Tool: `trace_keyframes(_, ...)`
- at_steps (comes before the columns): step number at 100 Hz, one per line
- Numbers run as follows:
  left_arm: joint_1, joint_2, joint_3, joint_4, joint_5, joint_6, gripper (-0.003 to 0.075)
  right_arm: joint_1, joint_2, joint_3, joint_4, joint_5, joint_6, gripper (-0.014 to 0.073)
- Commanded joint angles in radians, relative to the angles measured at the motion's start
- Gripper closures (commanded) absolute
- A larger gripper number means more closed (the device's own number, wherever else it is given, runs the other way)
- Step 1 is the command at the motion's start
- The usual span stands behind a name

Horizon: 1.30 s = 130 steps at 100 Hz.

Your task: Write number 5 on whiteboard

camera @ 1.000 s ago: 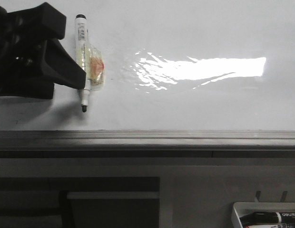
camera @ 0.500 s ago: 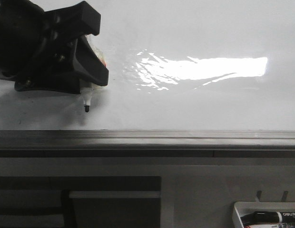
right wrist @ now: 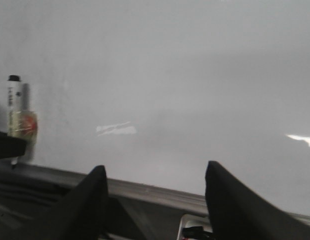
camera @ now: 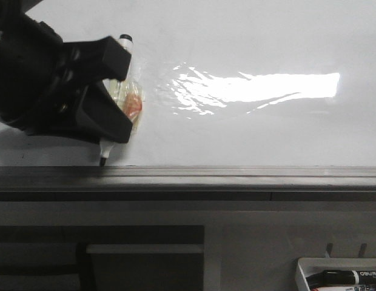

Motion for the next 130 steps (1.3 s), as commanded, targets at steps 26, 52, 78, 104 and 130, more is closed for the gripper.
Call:
trace_keyframes(26,-0.182,-0.118,-0.019,0.318,0.150,0.314,0.0741,0.123,0.129,-0.072,0.353,0.037,-0.599,0.0214)
trace_keyframes(52,-0.329,-0.159,-0.019,0.405,0.157,0.614,0.0741,0.256,0.256,-0.177,0.455,0.128,-0.853,0.0214)
trace_keyframes(78,-0.350,-0.159,-0.019,0.465,0.136,0.621,0.0741,0.425,0.347,-0.202,0.530,0.107,-1.051,0.0214)
trace_keyframes(104,-0.350,-0.159,-0.060,0.483,0.111,0.621,0.0741,0.504,0.448,-0.202,0.530,-0.003,-1.054,0.0214)
trace_keyframes(130,-0.350,-0.159,-0.124,0.481,0.112,0.621,0.0741,0.542,0.511,-0.202,0.532,-0.051,-1.093,0.0214)
